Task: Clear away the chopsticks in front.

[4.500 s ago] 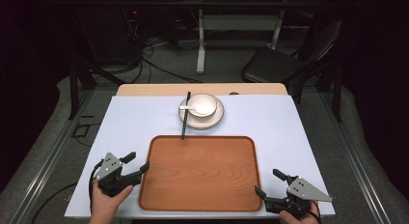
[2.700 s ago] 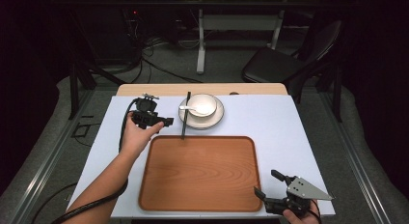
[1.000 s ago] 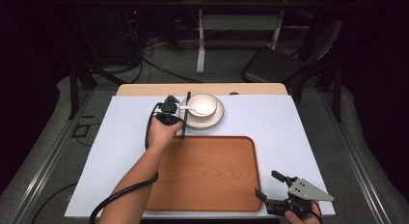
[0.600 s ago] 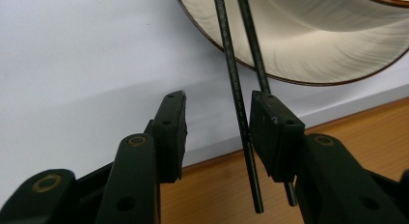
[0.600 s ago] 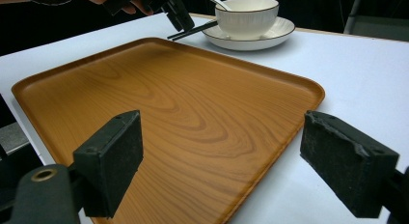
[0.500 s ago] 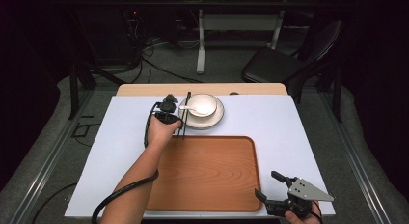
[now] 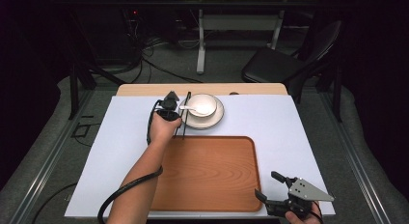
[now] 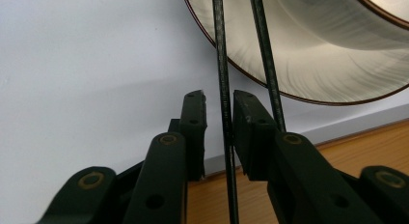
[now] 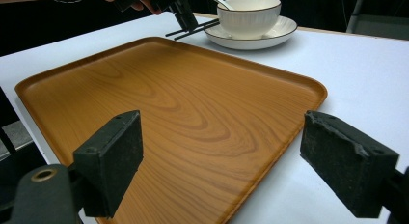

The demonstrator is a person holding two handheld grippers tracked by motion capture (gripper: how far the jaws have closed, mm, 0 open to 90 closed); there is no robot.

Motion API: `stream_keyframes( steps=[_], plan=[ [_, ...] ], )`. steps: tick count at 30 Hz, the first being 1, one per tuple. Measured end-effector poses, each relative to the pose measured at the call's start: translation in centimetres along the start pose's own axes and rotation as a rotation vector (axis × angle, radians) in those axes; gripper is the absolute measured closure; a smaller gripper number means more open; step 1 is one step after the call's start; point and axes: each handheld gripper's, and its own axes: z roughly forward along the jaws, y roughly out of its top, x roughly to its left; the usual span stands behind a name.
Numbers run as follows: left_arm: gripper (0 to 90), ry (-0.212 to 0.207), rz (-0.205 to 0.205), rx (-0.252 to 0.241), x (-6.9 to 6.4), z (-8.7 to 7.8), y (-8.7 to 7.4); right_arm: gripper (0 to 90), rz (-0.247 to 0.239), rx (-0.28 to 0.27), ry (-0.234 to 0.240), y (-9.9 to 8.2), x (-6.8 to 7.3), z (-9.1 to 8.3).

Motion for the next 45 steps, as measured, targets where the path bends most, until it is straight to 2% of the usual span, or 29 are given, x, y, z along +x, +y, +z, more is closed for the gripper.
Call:
stream_keyframes(
  steps=[6, 14, 20, 29, 37, 45],
  plan=[
    [78.7, 0.008, -0.002, 0.016, -0.2, 0.1, 0.1, 14.6, 0.000, 0.001, 0.002, 0.0, 0.0, 0.0],
    [82.2, -0.017, -0.035, 0.039, 0.1, 0.5, 0.1, 14.6, 0.001, 0.003, 0.004, 0.0, 0.0, -0.1],
    [85.3, -0.033, -0.064, 0.037, 0.5, 0.6, -0.1, 14.6, -0.001, -0.001, 0.003, 0.0, 0.0, -0.2],
    [86.0, -0.028, -0.069, 0.034, 0.6, 0.4, -0.1, 14.6, -0.002, -0.003, 0.003, 0.1, 0.0, -0.2],
    [86.1, -0.018, -0.089, 0.003, 1.6, -0.6, -0.3, 14.6, 0.000, -0.002, 0.002, 0.1, 0.0, -0.2],
    [86.1, -0.016, -0.115, -0.030, 3.5, -2.4, -0.8, 14.6, 0.000, 0.001, 0.000, 0.1, 0.1, -0.1]
  ],
)
